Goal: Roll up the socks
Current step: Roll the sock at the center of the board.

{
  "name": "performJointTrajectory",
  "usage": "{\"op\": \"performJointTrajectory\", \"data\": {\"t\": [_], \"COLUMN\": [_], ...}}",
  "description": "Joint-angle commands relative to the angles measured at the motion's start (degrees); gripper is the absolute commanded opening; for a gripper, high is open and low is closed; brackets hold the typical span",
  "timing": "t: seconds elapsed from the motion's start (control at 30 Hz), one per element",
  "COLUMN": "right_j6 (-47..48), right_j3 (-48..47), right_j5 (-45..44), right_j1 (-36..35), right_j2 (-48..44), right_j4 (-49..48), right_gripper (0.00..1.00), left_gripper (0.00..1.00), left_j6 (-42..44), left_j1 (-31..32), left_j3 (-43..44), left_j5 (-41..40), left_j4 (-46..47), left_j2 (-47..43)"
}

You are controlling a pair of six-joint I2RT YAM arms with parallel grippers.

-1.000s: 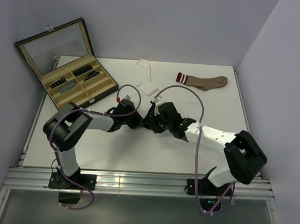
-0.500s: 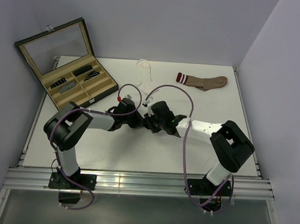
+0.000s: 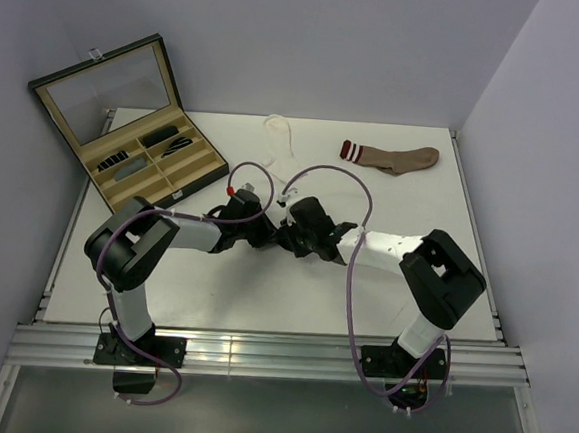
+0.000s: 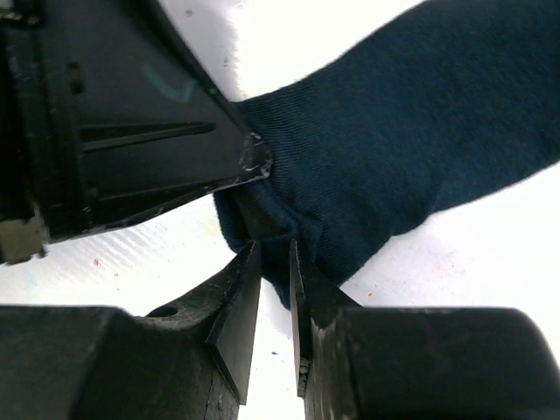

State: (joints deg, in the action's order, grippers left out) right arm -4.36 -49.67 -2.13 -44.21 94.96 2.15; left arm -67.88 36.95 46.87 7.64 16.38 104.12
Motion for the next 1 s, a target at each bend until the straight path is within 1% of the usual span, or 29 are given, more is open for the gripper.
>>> {"op": "performJointTrajectory", "data": {"t": [0.0,0.17,0.33,0.4,0.63,0.97], "right_j6": [-4.0,-7.3,-4.3,-2.9,2.5,3.7], "right_j3": [-0.1,0.5,-0.3,-0.3,-0.3,-1.7], "right_j5": [-4.1,-6.2,-5.6,-6.6,-5.7,-6.8], "right_j1": [0.6,2.1,1.8,0.5,-3.7,-4.7], "right_j2": [-1.2,-5.3,-7.9,-8.1,-6.5,-0.2], "right_j4": [-1.0,1.3,2.2,1.9,-0.1,-2.0], "right_gripper": [0.27,0.27,0.31,0.33,0.38,0.39], "left_gripper": [0.09,0.09,0.09,0.08,0.08,0.08], "left_j6": [2.4,2.4,2.5,2.5,2.5,2.6], "left_j1": [0.1,0.1,0.2,0.2,0.3,0.4], "left_j3": [0.4,0.5,0.7,0.7,0.9,1.1], "left_j5": [-1.0,-1.0,-0.8,-0.8,-0.7,-0.6], "left_j4": [-3.5,-3.5,-3.6,-3.6,-4.0,-4.3], "left_j2": [1.6,1.6,1.7,1.7,1.8,1.9]}}
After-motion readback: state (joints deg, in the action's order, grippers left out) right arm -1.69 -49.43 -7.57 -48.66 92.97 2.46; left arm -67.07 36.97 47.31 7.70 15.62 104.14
